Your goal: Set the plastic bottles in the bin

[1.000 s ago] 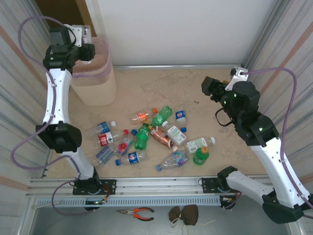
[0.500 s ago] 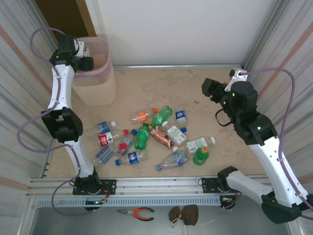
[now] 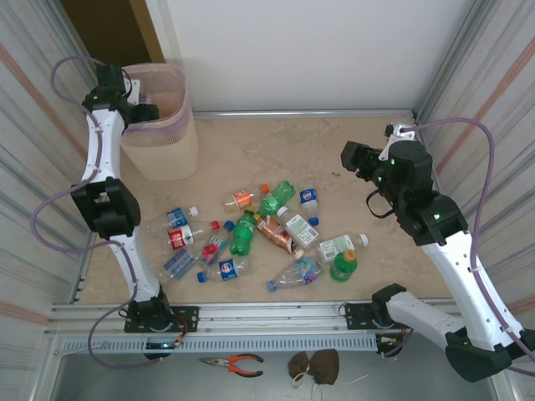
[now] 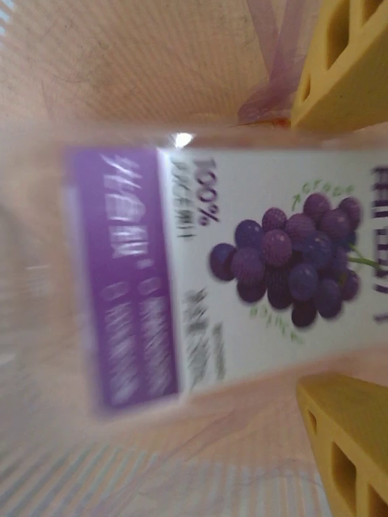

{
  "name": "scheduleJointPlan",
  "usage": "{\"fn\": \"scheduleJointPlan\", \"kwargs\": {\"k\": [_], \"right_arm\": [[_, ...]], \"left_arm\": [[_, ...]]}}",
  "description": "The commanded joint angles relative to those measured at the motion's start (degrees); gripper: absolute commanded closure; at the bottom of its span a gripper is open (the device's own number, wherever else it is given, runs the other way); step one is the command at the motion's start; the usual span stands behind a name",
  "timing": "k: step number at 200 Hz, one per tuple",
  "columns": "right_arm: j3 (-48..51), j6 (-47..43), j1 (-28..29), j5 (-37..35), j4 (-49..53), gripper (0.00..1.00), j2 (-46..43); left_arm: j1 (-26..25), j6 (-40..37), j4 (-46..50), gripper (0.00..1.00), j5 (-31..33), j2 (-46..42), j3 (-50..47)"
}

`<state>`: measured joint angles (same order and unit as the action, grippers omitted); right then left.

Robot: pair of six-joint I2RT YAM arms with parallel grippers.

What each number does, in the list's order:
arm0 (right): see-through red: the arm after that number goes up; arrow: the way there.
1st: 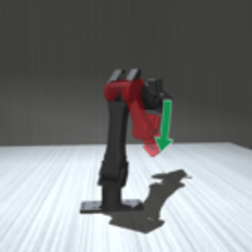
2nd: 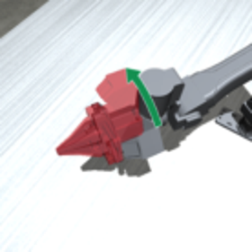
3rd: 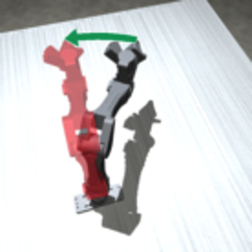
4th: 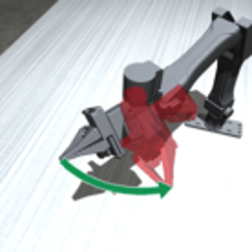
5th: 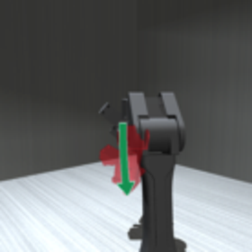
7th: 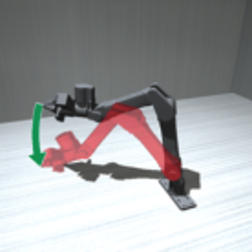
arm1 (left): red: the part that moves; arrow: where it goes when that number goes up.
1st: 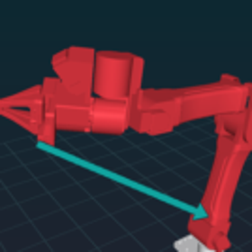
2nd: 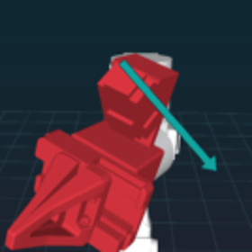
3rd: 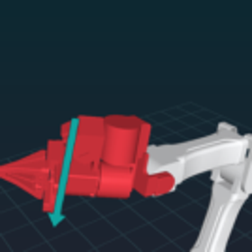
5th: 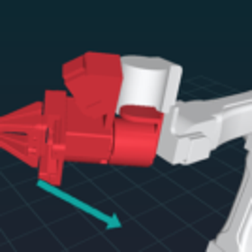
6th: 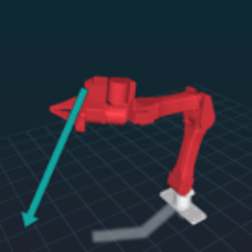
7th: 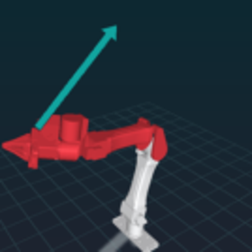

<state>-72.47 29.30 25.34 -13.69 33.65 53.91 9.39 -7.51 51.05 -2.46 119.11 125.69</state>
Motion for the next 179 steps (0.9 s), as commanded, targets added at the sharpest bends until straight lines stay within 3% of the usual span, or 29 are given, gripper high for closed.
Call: {"fn": "scheduleJointPlan", "kwargs": {"k": [1,80,179], "right_arm": [[0.12,-1.66,-0.62,1.88,2.78,0.23,-0.38],[-2.04,-0.92,1.04,5.24,16.95,0.3,-0.93],[-1.6,16.34,16.57,-0.27,46.54,0.42,2.42]], "left_arm": [[0.06,1.1,1.74,0.22,-2.25,2.16,0.14],[-0.07,3.87,-0.15,0.19,-7.5,-3.96,-0.84],[-1.36,9.39,-6.03,0.2,-20.07,-19.19,-10.5]]}}
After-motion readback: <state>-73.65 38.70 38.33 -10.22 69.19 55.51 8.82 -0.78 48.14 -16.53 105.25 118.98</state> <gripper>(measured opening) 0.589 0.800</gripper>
